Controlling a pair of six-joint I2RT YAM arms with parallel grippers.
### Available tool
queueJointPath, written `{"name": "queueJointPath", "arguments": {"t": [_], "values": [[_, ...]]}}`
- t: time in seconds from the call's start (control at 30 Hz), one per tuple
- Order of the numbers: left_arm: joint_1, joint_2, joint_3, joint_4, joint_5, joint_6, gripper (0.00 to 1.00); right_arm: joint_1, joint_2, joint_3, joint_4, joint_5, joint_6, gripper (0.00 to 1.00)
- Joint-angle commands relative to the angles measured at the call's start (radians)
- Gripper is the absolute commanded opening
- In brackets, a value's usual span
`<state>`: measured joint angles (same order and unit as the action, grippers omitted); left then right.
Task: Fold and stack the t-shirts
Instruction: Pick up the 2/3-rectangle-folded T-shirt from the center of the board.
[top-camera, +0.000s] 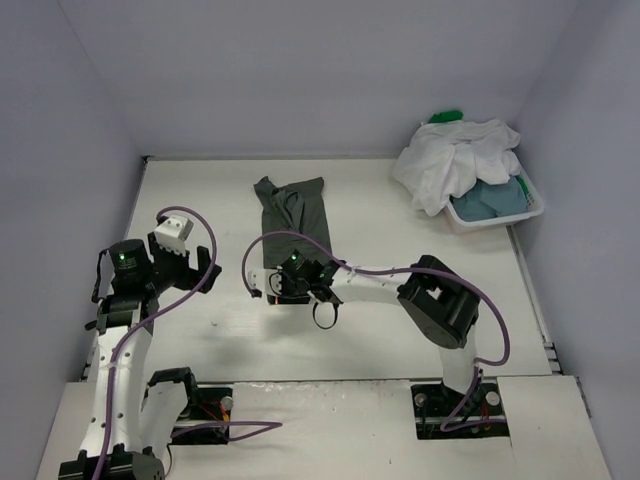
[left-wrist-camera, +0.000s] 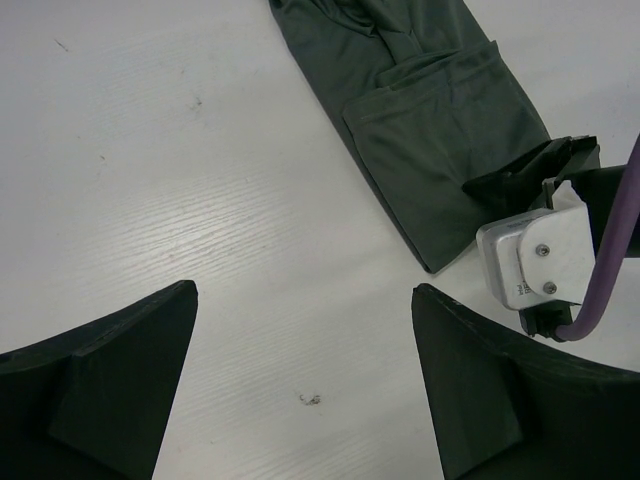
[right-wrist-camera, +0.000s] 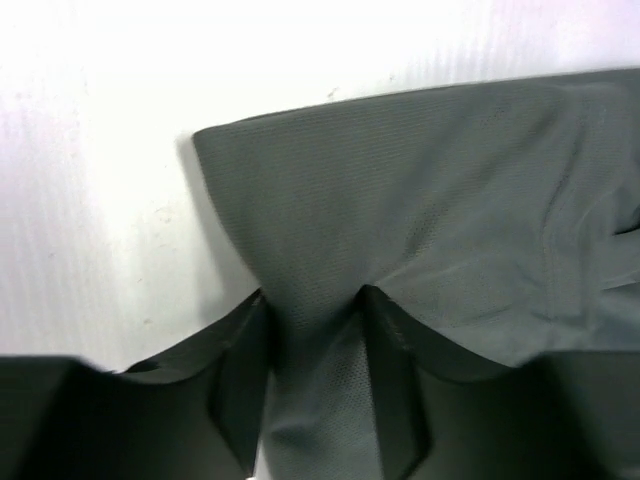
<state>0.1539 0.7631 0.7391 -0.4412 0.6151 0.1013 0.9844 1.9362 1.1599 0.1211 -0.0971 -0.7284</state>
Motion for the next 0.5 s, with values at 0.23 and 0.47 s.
{"name": "queueJointPath", "arguments": {"t": [0.23,0.47], "values": [[0.036,-0.010,0.046,0.018,0.055,0.005,0.82,-0.029,-0.003,-0.012,-0.291,-0.108,0.001,0.09],[0.036,-0.008,0.048,0.016,0.058,0.008,0.82,-0.018,-0.169,-0.034,-0.402,-0.205,-0.039,0.00]]}}
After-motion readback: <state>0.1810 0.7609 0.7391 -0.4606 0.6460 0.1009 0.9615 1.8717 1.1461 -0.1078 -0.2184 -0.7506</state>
